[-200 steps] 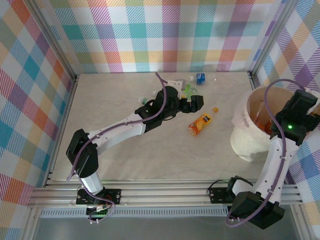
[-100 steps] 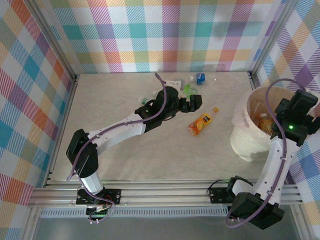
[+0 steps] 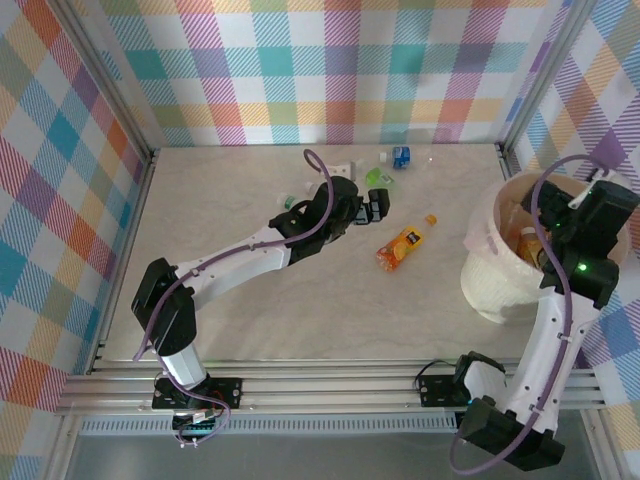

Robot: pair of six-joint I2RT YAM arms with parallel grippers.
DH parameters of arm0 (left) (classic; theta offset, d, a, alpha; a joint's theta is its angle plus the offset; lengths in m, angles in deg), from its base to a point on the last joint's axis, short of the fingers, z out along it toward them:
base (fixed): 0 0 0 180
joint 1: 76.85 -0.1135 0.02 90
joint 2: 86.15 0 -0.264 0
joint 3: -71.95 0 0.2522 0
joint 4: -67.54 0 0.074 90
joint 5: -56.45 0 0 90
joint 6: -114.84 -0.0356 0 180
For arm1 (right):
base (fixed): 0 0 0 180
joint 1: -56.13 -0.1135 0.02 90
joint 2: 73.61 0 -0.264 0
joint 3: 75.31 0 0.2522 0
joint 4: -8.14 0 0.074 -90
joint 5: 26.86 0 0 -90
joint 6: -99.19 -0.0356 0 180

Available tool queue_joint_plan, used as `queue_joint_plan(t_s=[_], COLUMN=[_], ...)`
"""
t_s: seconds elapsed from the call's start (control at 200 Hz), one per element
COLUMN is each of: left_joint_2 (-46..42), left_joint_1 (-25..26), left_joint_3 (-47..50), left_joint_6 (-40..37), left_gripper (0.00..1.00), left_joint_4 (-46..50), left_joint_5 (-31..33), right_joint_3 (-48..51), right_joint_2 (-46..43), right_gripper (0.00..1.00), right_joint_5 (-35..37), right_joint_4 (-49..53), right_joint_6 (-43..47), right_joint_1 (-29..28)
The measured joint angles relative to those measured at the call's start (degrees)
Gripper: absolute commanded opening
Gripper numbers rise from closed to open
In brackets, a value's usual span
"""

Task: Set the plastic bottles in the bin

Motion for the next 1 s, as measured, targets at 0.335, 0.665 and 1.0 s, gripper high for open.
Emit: queue_joint_plan(t_s=[0.335, 0.665, 1.0], left_joint_2=[-0.04, 4.09, 11.47], left_joint_1=[-10.36, -26.86, -27.41], left_joint_3=[-1.55, -1.75, -1.73], left_joint_6=[-5.7, -23.04, -33.53], left_gripper=[1.0, 1.0, 1.0], left_joint_4=[20.74, 36.68, 41.79], left_joint_5=[4.28, -11.5, -19.02], right_joint_3=[0.94, 3.93, 3.91], right_joint_2=[1.31, 6.12, 7.45], right_gripper=[1.0, 1.0, 1.0], right_joint_5=[-14.4, -14.45, -9.25], right_joint_4=[-10.1, -16.02, -15.69], right_joint_6=[-5.84, -7.08, -4.92], right_joint_1=[-26.23, -34.97, -35.3])
